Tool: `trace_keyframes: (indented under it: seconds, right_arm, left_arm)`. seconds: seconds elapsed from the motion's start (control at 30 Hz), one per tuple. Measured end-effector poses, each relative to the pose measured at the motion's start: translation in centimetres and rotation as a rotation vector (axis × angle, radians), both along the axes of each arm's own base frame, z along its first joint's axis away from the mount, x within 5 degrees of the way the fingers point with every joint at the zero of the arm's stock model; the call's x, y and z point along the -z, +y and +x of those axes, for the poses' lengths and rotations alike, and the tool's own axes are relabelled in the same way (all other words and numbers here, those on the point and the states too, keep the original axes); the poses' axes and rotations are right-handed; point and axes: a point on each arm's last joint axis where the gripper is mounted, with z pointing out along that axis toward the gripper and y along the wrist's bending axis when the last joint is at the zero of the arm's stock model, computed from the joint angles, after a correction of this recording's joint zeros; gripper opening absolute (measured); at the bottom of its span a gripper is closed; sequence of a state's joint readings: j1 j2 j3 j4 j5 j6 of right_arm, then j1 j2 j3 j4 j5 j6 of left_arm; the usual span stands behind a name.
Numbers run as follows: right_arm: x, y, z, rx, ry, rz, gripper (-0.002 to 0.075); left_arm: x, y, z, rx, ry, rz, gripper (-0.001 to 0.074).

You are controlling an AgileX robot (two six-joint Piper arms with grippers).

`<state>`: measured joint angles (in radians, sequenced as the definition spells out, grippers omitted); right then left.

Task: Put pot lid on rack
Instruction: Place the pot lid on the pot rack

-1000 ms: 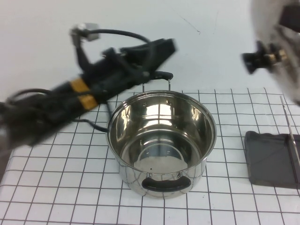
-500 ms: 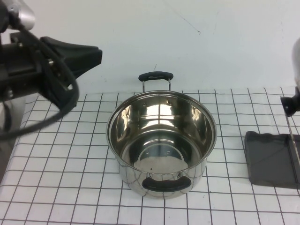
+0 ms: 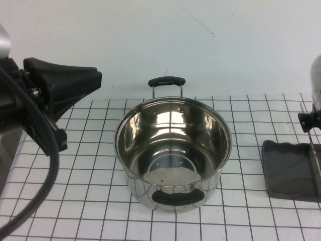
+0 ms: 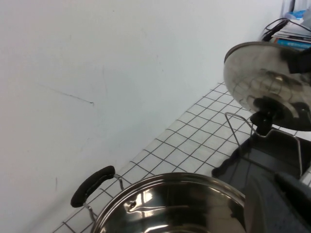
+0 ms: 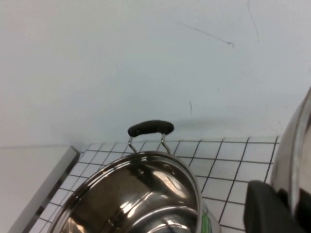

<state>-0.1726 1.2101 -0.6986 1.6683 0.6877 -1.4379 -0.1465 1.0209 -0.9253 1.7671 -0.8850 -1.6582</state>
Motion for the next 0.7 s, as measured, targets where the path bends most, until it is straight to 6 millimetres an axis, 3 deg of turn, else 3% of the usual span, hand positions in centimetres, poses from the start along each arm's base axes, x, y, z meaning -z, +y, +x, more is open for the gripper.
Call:
trace_keyframes:
  seconds: [0.43, 0.7]
  right_arm:
    - [1.6, -0.2, 1.2, -0.004, 0.049, -0.006, 0.0034]
    - [1.6, -0.2, 1.2, -0.011, 0.033, -0.028, 0.016]
  left_arm:
    - [0.2, -0.3, -0.5, 0.058, 0.015, 0.002, -0.0001]
    - [0.3, -0.5, -0.9, 0.115, -0.004, 0.02, -0.0001]
